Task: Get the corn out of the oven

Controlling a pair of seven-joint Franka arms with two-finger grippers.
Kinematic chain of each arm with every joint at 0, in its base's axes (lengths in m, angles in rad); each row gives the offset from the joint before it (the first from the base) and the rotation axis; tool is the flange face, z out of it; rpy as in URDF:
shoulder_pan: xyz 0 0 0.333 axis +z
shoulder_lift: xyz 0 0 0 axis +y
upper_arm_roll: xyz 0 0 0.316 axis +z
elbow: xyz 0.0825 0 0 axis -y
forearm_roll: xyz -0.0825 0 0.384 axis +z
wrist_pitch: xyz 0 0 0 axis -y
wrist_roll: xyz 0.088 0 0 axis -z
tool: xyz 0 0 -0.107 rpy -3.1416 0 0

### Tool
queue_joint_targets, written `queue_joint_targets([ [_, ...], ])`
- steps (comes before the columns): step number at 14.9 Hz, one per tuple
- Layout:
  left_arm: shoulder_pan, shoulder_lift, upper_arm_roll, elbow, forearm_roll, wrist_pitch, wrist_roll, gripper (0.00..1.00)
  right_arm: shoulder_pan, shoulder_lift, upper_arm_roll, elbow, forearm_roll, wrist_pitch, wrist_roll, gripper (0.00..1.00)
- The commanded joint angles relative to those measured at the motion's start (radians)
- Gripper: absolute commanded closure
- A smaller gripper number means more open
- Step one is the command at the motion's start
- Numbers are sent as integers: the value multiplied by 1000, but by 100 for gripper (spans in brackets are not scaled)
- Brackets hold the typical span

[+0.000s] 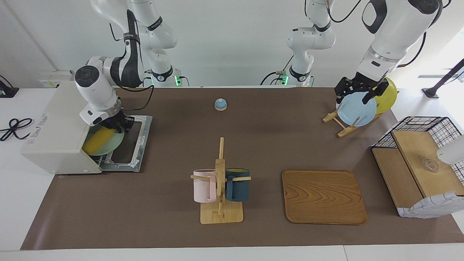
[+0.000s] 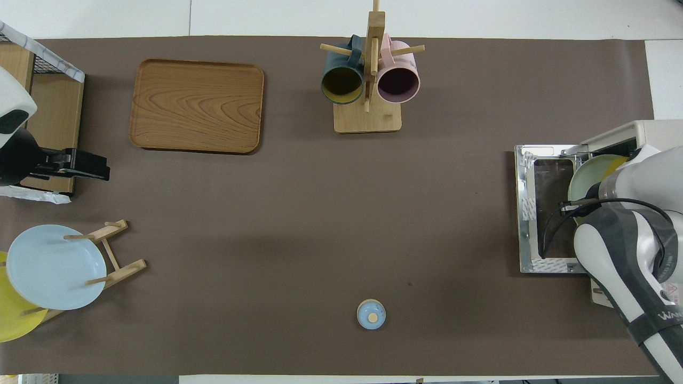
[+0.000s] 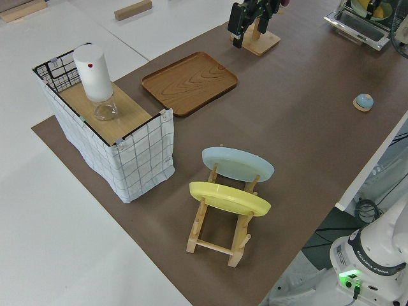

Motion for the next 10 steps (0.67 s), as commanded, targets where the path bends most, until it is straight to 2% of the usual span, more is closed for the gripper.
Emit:
queue_joint_targets([
  [1, 1, -30, -4, -39, 9, 26, 2, 0, 0, -24, 10, -33, -38, -14, -5, 100],
  [4, 1, -30, -4, -39, 9, 24, 2, 0, 47, -15, 16, 2, -49, -37, -3, 100],
  [7, 1, -30, -4, -39, 9, 26, 2, 0, 114, -12, 17, 76, -46, -153, 17, 100],
  [10, 1, -30, -5, -39, 9, 26, 2, 0, 179, -23, 20, 110, -34, -218, 87, 100],
])
